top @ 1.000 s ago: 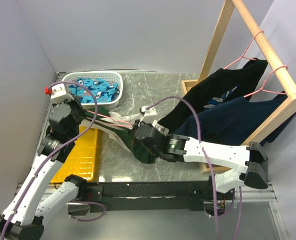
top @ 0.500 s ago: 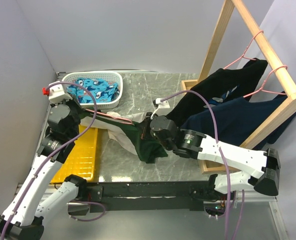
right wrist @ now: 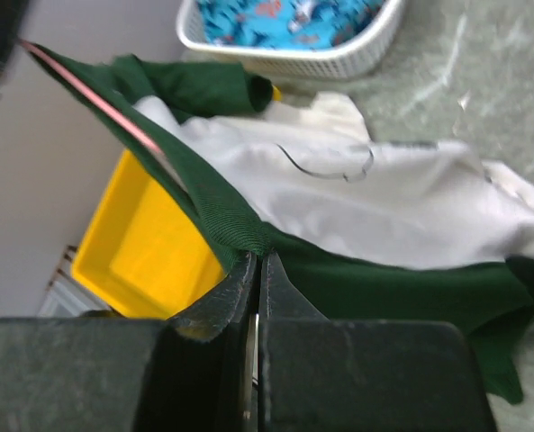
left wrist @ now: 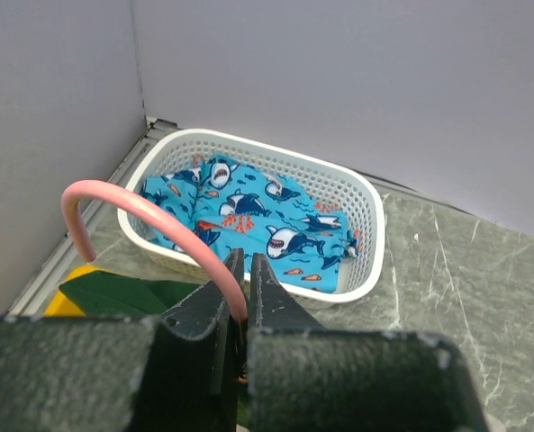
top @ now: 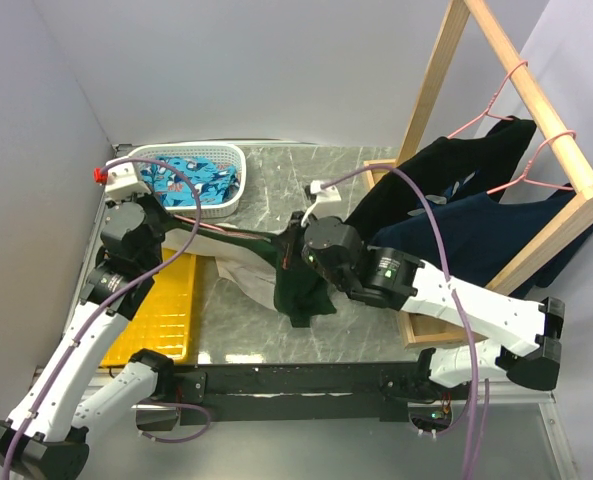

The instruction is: Place the t-shirt on the hanger

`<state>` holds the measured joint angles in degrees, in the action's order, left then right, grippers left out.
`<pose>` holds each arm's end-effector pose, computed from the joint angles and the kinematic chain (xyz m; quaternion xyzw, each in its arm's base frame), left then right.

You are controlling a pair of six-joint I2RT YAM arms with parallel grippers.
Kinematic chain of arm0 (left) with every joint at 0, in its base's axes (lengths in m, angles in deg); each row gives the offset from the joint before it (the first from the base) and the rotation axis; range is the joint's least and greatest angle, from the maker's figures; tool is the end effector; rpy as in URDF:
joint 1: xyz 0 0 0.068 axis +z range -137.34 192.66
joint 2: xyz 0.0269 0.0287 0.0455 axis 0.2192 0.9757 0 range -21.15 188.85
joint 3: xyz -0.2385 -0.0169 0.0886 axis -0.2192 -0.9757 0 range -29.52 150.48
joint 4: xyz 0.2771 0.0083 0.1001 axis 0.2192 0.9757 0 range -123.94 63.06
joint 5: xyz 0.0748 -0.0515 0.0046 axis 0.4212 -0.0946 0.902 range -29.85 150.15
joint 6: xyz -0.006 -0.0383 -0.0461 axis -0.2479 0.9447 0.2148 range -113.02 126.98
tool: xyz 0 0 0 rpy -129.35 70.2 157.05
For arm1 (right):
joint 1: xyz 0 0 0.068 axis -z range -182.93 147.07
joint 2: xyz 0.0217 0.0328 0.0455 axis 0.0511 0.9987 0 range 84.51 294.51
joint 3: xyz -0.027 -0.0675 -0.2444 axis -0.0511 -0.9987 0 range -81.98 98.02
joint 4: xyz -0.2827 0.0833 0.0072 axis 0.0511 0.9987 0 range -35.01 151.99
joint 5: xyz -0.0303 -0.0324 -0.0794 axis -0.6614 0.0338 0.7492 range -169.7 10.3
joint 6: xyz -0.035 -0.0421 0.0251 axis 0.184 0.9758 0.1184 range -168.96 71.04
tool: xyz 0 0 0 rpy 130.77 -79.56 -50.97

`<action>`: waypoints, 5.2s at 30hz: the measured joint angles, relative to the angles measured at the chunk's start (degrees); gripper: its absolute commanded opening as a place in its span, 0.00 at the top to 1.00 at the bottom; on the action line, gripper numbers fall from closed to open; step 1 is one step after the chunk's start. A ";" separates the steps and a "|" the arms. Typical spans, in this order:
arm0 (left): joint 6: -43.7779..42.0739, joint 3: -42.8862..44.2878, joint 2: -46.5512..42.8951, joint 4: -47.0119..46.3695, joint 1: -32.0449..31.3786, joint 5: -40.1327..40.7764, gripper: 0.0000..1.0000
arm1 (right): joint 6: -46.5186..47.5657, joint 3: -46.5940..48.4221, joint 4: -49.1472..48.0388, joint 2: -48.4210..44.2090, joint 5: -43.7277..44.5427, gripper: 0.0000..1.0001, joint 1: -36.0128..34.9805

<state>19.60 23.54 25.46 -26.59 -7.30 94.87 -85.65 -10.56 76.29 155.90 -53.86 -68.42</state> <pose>0.2284 -0.0558 0.3813 -0.1652 0.6922 0.0163 0.7023 0.1540 0.2906 0.3649 -0.0778 0.8107 0.3121 0.4892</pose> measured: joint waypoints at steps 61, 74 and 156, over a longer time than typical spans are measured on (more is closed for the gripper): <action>-15.91 43.54 20.65 17.86 -23.91 -32.98 0.99 | 28.61 18.16 1.03 -6.29 -22.88 0.21 7.56; 4.63 28.76 14.27 -1.70 7.15 -84.83 0.99 | 25.79 9.57 -7.65 -2.01 -38.03 0.27 20.22; -8.70 29.35 1.79 26.25 2.62 -71.91 0.09 | 68.06 44.13 27.98 18.32 -86.62 1.00 30.36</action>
<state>10.91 52.90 27.25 -0.34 -4.68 22.96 -17.59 33.57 104.27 174.22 -140.48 -38.06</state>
